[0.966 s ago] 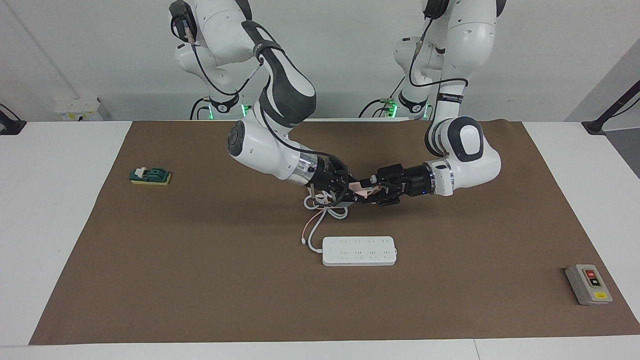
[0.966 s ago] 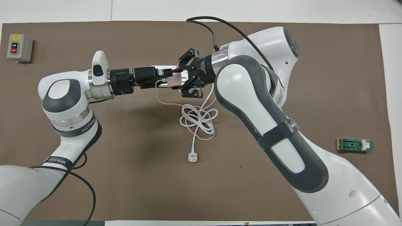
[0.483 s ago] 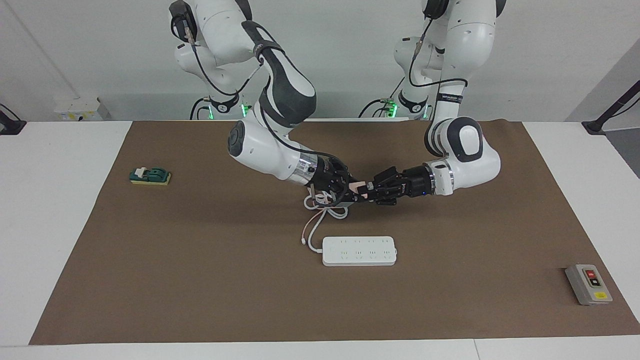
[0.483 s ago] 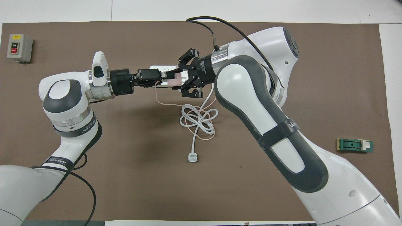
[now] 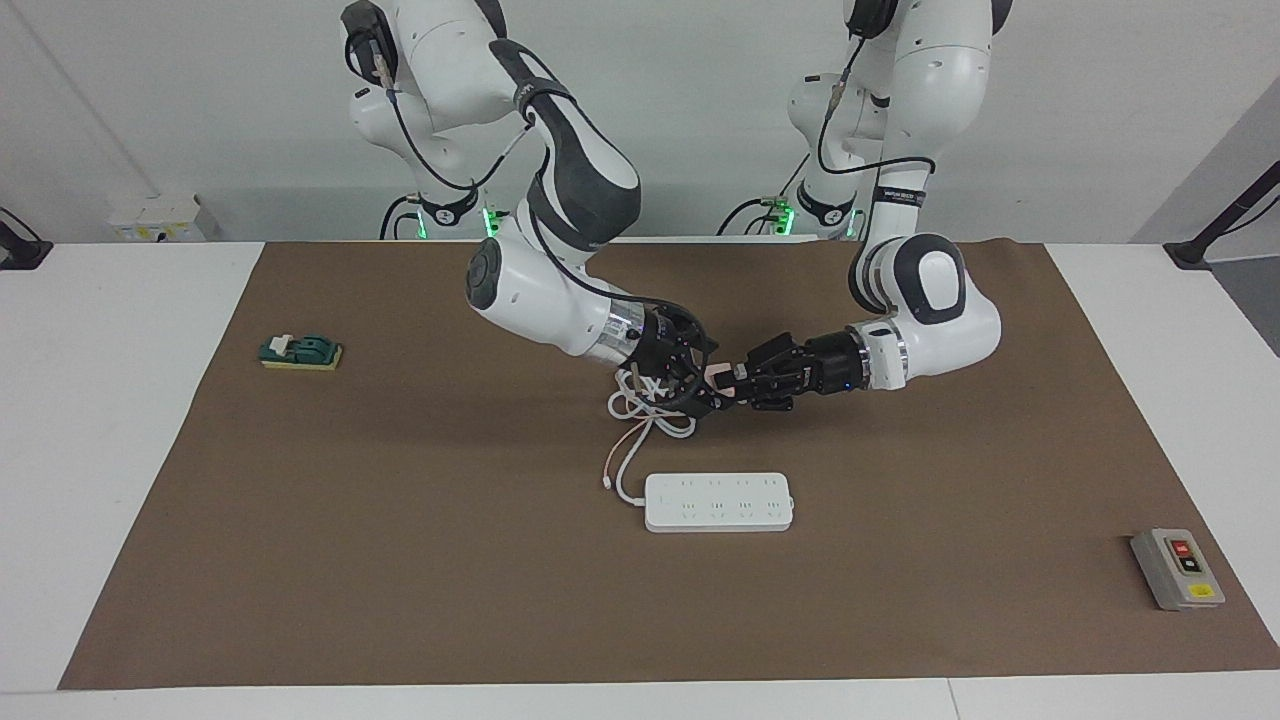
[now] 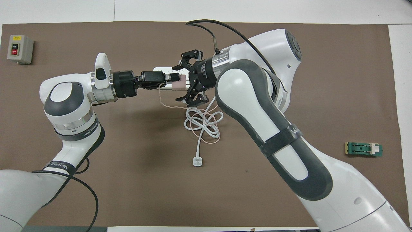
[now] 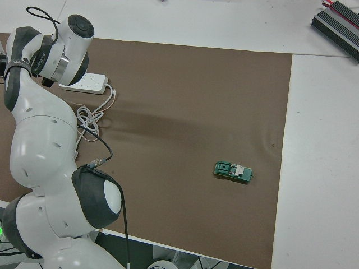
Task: Plug charger into power strip
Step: 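Grasp the pink charger with the left gripper from the right gripper, then lift the charger with the left gripper while the right gripper withdraws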
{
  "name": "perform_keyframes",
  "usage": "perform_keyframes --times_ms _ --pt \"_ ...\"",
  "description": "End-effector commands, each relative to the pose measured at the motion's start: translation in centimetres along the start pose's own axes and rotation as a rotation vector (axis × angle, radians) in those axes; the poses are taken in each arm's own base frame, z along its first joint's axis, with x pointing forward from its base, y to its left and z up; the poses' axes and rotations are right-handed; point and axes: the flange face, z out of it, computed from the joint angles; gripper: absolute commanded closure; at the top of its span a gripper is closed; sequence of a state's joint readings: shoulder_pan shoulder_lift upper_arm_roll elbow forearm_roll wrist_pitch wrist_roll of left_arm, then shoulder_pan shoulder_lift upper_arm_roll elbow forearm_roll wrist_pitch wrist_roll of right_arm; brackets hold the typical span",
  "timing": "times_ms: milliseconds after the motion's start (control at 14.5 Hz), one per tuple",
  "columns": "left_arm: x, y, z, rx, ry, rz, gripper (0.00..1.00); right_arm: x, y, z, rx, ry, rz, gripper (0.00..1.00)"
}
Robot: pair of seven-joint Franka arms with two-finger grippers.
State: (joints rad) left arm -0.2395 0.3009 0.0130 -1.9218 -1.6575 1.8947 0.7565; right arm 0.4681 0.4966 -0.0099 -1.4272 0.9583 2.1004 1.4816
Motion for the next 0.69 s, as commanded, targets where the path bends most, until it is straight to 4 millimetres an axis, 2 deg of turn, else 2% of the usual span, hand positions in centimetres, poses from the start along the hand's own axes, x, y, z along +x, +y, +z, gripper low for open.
perform_keyframes --times_ms 0,207,414,621 --pt "-0.2 0.7 -0.5 -0.004 0.022 0.019 1.0 0.5 -0.8 -0.7 0.002 -0.014 0.028 0.0" --pt "0.5 1.4 -1.0 0.003 0.03 0.041 1.0 1.7 -1.7 -2.8 0.032 -0.008 0.042 0.0" --pt "1.9 3.4 -1.8 0.049 0.007 0.099 1.0 3.2 -2.5 -6.0 0.039 -0.004 0.059 0.0" --pt "3.4 4.9 -3.5 0.109 -0.009 0.147 1.0 4.5 -3.5 -11.5 0.079 0.04 0.043 0.0"
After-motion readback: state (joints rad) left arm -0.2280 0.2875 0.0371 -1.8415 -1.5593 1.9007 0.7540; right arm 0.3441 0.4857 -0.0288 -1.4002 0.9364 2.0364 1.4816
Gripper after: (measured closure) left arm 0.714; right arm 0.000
